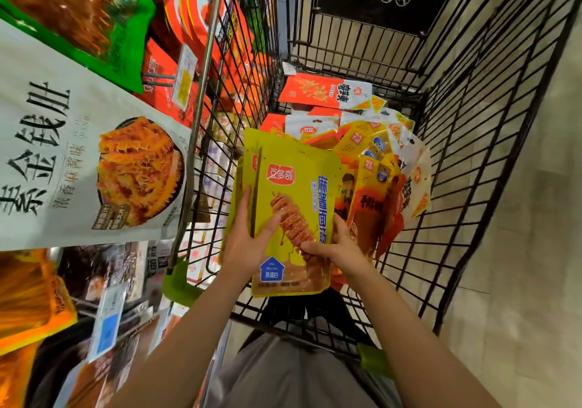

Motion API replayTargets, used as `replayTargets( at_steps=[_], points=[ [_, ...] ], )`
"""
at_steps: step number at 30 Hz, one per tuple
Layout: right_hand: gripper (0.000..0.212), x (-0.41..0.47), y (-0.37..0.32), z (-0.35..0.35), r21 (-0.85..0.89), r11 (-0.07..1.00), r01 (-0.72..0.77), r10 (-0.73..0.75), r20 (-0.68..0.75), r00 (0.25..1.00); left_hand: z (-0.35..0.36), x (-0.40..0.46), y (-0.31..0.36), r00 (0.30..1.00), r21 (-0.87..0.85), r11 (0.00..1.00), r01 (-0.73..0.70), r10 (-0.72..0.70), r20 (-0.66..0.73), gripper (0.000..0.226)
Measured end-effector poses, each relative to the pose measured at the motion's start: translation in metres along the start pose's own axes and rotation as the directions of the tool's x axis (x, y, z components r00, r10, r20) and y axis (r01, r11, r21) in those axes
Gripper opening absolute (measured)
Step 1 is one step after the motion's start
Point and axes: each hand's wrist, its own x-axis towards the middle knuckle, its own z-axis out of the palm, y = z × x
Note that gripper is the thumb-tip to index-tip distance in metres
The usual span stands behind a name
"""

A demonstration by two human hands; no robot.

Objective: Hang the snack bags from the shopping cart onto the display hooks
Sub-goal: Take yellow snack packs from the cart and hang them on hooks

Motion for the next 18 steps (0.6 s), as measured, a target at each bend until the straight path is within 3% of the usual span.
replayTargets(
  at_steps=[5, 9, 11, 13, 16, 18],
  points=[
    [0.093, 0.007, 0.002, -0.004, 0.052, 0.999, 0.003, -0.003, -0.007, 1.000, 0.003, -0.001, 0.005, 0.999, -0.100, 0.994, 0.041, -0.037, 0.037, 0.071],
    [0.084, 0.013, 0.006, -0.008, 0.090, 0.996, -0.005, 0.012, -0.081, 0.997, 0.009, -0.003, 0.000, 0.999, -0.059, 0.998, 0.032, -0.033, -0.020, 0.081],
    [0.087, 0.014, 0.007, -0.012, 0.052, 0.999, -0.004, 0.009, -0.088, 0.996, 0.009, -0.005, 0.001, 0.999, -0.043, 0.999, 0.029, -0.030, -0.027, 0.078],
    [0.077, 0.014, 0.006, -0.013, 0.081, 0.997, 0.003, 0.004, -0.092, 0.996, 0.009, -0.005, 0.002, 0.999, -0.056, 0.998, 0.034, -0.034, -0.012, 0.073],
    [0.070, 0.013, 0.004, -0.011, 0.117, 0.993, -0.007, 0.015, -0.064, 0.998, 0.009, -0.005, 0.008, 0.997, -0.137, 0.988, 0.068, -0.071, -0.011, 0.044],
    [0.085, 0.013, 0.003, -0.009, 0.129, 0.991, -0.031, 0.032, -0.012, 0.999, 0.007, -0.004, 0.013, 0.992, -0.228, 0.968, 0.101, -0.116, -0.051, 0.019]
  ],
)
